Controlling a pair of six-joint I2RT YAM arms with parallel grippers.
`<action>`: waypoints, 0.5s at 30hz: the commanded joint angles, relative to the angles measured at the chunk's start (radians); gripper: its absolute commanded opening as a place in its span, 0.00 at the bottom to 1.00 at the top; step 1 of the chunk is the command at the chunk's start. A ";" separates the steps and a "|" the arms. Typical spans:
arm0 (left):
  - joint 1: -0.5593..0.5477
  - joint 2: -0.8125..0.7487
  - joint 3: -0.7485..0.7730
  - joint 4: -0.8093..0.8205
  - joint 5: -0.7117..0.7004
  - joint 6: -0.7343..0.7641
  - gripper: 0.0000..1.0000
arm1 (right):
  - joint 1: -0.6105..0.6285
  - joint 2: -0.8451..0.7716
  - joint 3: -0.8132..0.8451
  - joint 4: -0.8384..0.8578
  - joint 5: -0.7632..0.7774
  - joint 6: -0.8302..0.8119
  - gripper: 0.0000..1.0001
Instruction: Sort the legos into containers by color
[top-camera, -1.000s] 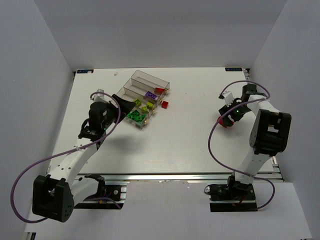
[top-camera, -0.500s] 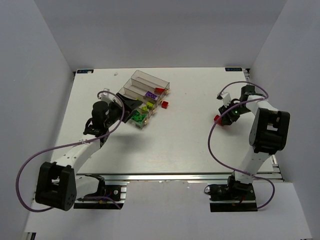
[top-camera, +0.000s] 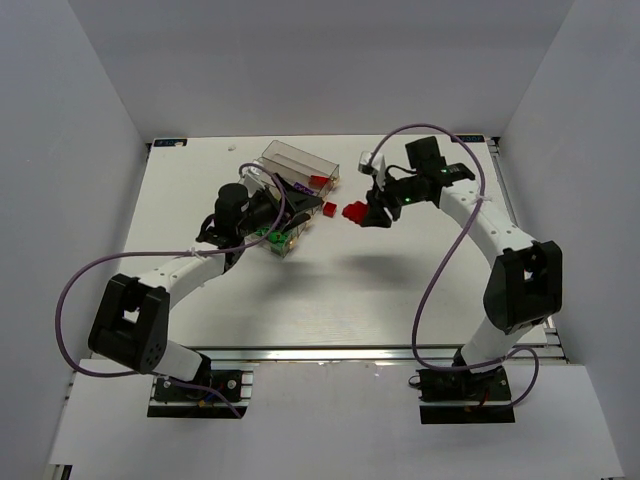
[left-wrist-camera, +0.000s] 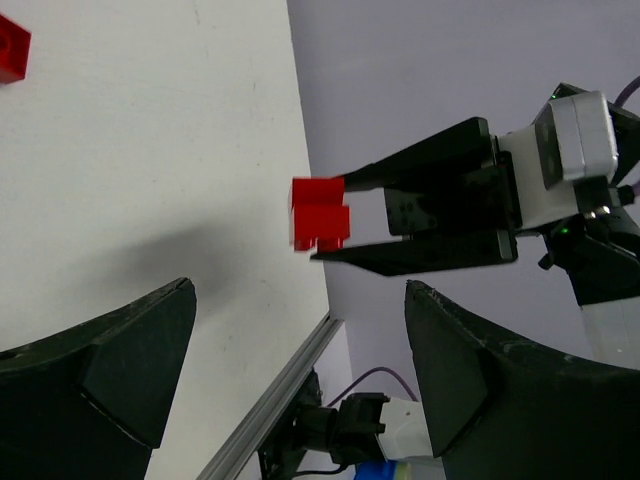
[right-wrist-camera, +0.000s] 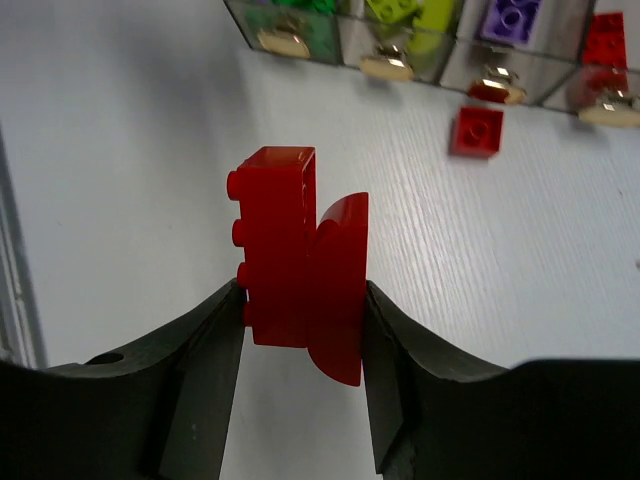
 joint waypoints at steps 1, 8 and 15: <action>-0.005 0.004 0.055 0.045 0.020 0.019 0.94 | 0.064 -0.012 0.070 0.039 -0.051 0.140 0.00; -0.019 0.014 0.064 0.022 0.023 0.036 0.93 | 0.162 -0.004 0.118 0.082 -0.039 0.224 0.00; -0.026 0.024 0.070 0.027 0.058 0.039 0.87 | 0.192 0.027 0.164 0.097 -0.026 0.252 0.00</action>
